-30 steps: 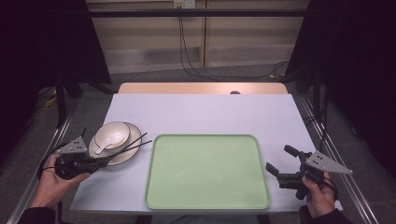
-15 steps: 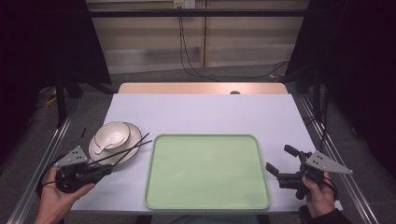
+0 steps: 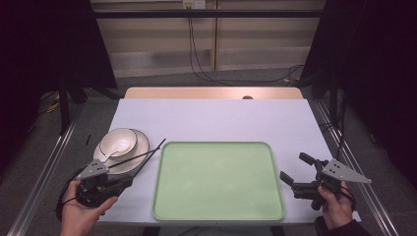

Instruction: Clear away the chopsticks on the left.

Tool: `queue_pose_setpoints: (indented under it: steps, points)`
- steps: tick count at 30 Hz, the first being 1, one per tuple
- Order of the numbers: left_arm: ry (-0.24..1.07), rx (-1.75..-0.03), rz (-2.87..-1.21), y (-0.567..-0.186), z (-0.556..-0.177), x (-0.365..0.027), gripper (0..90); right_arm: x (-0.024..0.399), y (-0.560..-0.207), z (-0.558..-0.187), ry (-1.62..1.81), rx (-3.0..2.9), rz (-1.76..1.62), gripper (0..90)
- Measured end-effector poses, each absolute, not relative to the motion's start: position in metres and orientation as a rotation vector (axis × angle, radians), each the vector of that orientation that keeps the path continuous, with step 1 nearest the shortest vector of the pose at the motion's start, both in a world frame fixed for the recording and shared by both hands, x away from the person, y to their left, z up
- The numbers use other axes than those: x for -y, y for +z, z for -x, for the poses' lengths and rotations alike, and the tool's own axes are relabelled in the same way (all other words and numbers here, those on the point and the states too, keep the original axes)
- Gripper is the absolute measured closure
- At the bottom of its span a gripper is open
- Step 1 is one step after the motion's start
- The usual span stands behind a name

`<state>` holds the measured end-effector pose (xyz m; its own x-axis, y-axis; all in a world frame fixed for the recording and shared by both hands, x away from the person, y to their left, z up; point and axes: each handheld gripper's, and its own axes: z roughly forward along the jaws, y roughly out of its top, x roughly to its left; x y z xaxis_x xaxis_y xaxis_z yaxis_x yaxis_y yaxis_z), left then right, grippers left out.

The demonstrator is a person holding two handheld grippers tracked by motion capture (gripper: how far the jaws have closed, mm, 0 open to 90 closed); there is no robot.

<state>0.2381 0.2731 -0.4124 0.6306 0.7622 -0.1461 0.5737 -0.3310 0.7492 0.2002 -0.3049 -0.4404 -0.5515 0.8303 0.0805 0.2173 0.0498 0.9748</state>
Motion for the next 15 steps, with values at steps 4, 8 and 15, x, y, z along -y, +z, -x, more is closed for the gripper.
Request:
queue_pose_setpoints:
  steps: [4, 8, 15]
  points:
    - [0.293, -1.064, -2.031, -0.413, -0.240, -0.258, 86.2, 0.305, -0.440, -0.200, 1.533, -1.814, -1.048, 2.0]
    - [0.278, -1.080, -2.029, -0.413, -0.243, -0.245, 86.2, 0.305, -0.441, -0.200, 1.532, -1.816, -1.045, 2.0]
    - [0.255, -1.134, -2.007, -0.423, -0.247, -0.227, 86.2, 0.305, -0.441, -0.201, 1.534, -1.812, -1.042, 2.0]
